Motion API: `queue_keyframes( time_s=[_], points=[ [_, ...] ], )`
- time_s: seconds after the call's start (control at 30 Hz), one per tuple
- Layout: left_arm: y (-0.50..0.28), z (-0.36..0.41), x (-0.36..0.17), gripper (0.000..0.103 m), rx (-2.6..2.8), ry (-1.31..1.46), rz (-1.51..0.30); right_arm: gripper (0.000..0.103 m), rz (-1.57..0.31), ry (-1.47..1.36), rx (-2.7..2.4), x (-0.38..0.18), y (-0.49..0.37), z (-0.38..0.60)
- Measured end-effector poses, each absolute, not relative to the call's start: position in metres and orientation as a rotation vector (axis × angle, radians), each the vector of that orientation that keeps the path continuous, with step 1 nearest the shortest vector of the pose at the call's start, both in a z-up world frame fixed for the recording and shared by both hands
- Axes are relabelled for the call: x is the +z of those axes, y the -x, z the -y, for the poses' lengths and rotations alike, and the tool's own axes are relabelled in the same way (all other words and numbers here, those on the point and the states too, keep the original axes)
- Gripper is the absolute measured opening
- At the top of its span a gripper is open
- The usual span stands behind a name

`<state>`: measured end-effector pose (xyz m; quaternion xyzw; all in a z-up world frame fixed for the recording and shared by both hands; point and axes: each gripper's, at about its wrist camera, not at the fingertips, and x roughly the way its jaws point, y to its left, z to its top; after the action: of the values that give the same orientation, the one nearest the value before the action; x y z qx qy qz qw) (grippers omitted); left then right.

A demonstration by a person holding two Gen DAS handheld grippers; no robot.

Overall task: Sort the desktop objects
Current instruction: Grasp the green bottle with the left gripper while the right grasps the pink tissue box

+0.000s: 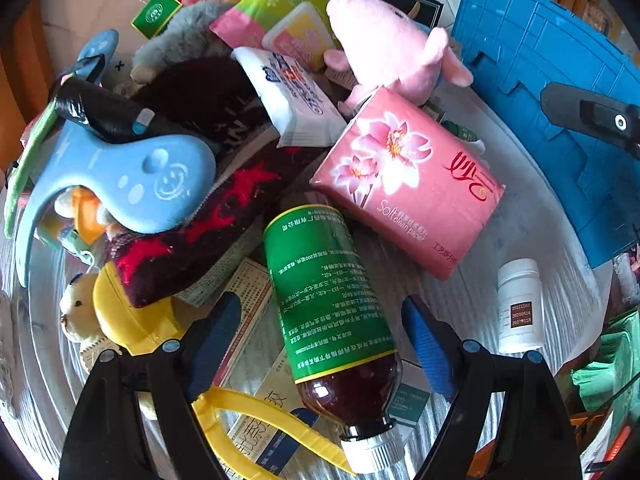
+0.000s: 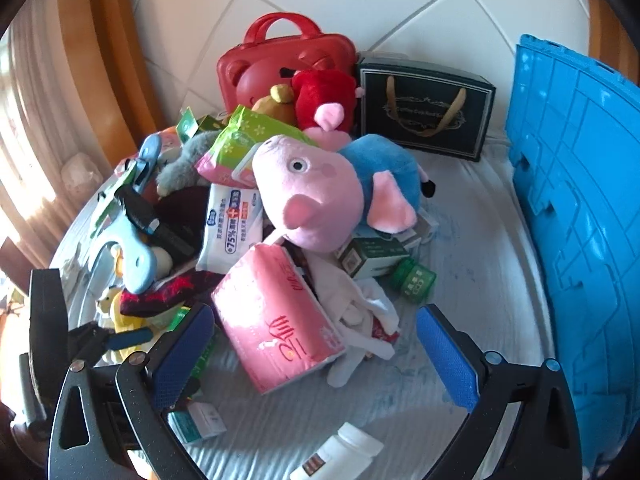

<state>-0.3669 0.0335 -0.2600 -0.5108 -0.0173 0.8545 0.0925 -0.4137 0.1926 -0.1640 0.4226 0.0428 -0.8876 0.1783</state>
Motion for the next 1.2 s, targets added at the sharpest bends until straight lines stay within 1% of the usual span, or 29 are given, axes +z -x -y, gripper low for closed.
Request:
queue_keyframes(
  time_s=[0.03,0.07,0.1,0.13,0.27,0.4,0.6,0.63,0.67,0.73,0.83,0.93,1.0,1.2],
  points=[
    [0.369,-0.033,-0.263,0.080,2.524,1.524,0.072,0.103,-0.162,-1.211,-2.469,-0.169,0.417,-0.188],
    [0.369,-0.031,-0.266,0.066,2.514,1.528,0.095,0.103,-0.210,-1.228,-2.431,-0.175,0.421,-0.184],
    [0.369,-0.028,-0.269,0.058,2.485,1.539,0.132,0.103,-0.260,-1.247,-2.392,-0.181,0.425,-0.178],
    [0.369,-0.026,-0.272,0.054,2.478,1.555,0.151,0.103,-0.305,-1.265,-2.344,-0.188,0.429,-0.173],
    [0.364,-0.023,-0.271,0.052,2.495,1.551,0.136,0.103,-0.499,-1.269,-2.201,-0.207,0.437,-0.149],
    [0.358,-0.017,-0.270,0.051,2.512,1.549,0.183,0.103,-0.723,-1.288,-2.079,-0.235,0.443,-0.118],
    [0.355,-0.012,-0.269,0.051,2.532,1.557,0.221,0.102,-0.920,-1.274,-2.022,-0.268,0.437,-0.092],
    [0.355,-0.013,-0.269,0.051,2.531,1.555,0.217,0.091,-0.923,-1.276,-2.040,-0.270,0.437,-0.092],
    [0.355,-0.013,-0.269,0.051,2.529,1.551,0.210,0.091,-0.902,-1.291,-2.060,-0.270,0.438,-0.095],
    [0.355,-0.013,-0.268,0.051,2.523,1.538,0.205,0.083,-0.832,-1.307,-2.085,-0.265,0.437,-0.101],
    [0.354,-0.013,-0.268,0.051,2.510,1.520,0.212,0.082,-0.750,-1.293,-2.149,-0.252,0.434,-0.113],
    [0.353,-0.014,-0.262,0.050,2.506,1.489,0.186,0.081,-0.602,-1.305,-2.198,-0.236,0.431,-0.129],
    [0.353,-0.016,-0.255,0.050,2.510,1.452,0.161,0.082,-0.538,-1.298,-2.233,-0.226,0.427,-0.138],
    [0.362,-0.015,-0.226,0.050,2.511,1.357,0.098,0.082,-0.402,-1.239,-2.334,-0.192,0.416,-0.153]
  ],
)
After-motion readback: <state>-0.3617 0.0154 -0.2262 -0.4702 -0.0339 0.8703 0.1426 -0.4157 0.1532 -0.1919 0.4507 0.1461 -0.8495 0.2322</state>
